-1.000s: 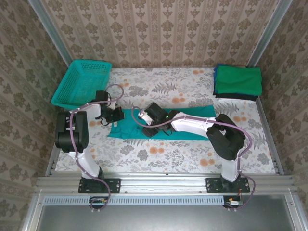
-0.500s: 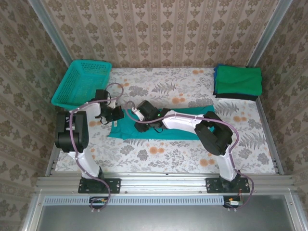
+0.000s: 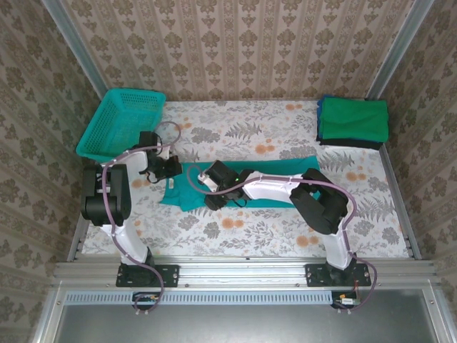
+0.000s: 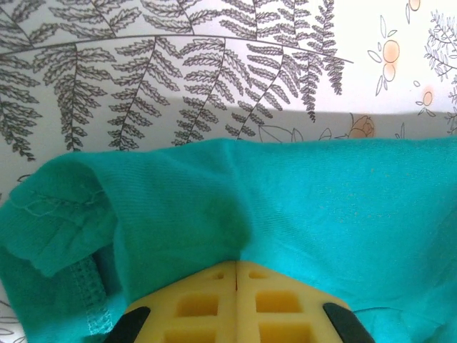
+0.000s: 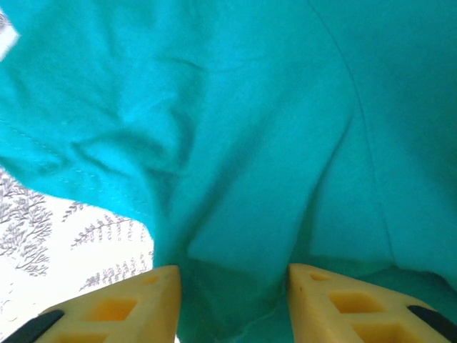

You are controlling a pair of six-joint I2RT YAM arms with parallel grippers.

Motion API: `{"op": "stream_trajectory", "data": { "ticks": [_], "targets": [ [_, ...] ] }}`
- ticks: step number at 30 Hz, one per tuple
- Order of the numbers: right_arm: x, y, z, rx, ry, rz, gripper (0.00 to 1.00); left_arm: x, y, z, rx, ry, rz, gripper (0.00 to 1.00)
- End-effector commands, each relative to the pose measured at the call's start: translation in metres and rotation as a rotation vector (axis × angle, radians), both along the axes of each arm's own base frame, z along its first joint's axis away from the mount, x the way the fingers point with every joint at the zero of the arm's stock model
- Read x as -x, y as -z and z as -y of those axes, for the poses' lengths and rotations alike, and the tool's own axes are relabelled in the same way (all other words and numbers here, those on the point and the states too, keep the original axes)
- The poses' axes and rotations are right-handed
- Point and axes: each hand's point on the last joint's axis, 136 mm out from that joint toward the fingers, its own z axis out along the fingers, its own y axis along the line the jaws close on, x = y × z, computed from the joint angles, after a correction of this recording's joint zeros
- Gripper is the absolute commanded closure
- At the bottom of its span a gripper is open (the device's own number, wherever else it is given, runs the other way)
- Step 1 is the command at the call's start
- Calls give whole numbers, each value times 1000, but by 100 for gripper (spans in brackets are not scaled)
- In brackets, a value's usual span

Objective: Fold and stack the t-shirts

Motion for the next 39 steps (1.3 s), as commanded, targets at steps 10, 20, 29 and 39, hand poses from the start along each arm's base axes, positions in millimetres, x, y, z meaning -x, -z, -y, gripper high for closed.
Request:
{"op": "stream_trajectory", "data": {
  "ticks": [10,20,29,39],
  "targets": [
    [-78,-15,108,52,412,36,54,29,-59,23,-42,38,120,92],
    [-89,3,202,250,695,-37,50,63,8,63,-26,32,18,92],
    [-54,17,226,301,746,-129,48,-6,24,66,-52,68,-5,95],
    [-42,-4,229,252,764,-186,46,-81,-10,82,-22,110,73,98]
  ]
}}
